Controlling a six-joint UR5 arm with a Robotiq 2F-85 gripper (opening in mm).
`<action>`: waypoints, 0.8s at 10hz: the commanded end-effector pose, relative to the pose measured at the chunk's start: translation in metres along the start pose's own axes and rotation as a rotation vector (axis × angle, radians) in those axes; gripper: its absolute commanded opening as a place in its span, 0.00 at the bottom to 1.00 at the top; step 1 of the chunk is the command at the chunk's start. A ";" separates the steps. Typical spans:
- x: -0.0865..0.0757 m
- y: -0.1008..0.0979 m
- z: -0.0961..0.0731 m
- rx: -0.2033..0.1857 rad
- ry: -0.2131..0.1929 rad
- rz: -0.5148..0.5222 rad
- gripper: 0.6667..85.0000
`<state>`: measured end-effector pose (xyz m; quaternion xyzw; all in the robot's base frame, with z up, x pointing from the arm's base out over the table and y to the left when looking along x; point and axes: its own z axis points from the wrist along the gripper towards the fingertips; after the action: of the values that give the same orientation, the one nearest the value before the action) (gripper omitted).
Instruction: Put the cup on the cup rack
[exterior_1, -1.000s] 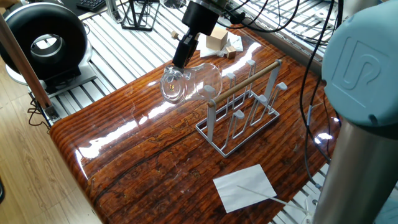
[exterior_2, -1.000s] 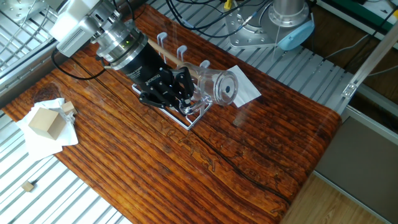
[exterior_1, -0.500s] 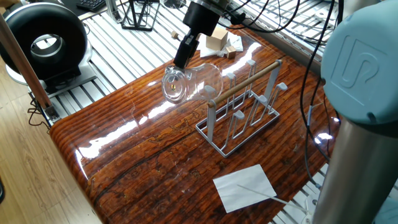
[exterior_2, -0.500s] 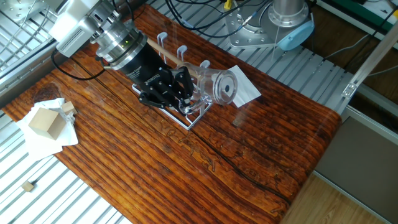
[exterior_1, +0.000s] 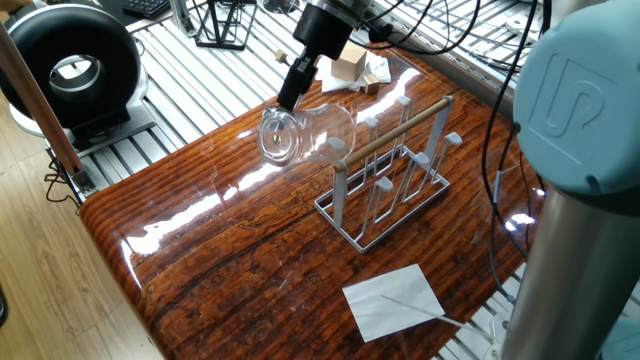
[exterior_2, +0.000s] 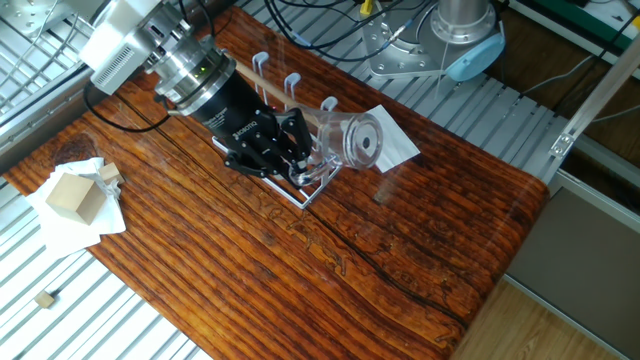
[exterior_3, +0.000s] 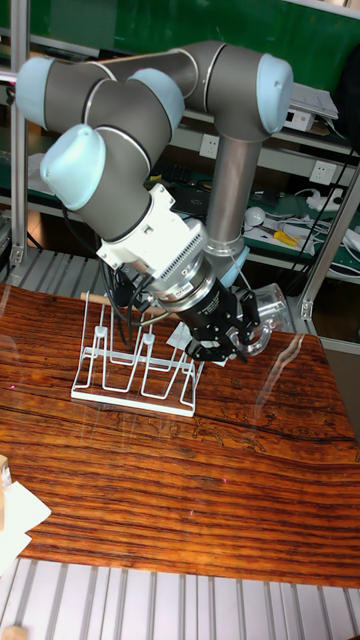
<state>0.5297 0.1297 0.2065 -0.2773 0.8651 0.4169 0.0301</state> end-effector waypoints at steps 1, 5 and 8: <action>-0.003 0.005 -0.001 -0.025 -0.014 -0.015 0.00; 0.004 -0.004 0.000 0.015 0.016 -0.027 0.00; 0.025 -0.044 -0.004 0.168 0.105 -0.048 0.00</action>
<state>0.5267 0.1159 0.1899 -0.2997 0.8739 0.3821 0.0225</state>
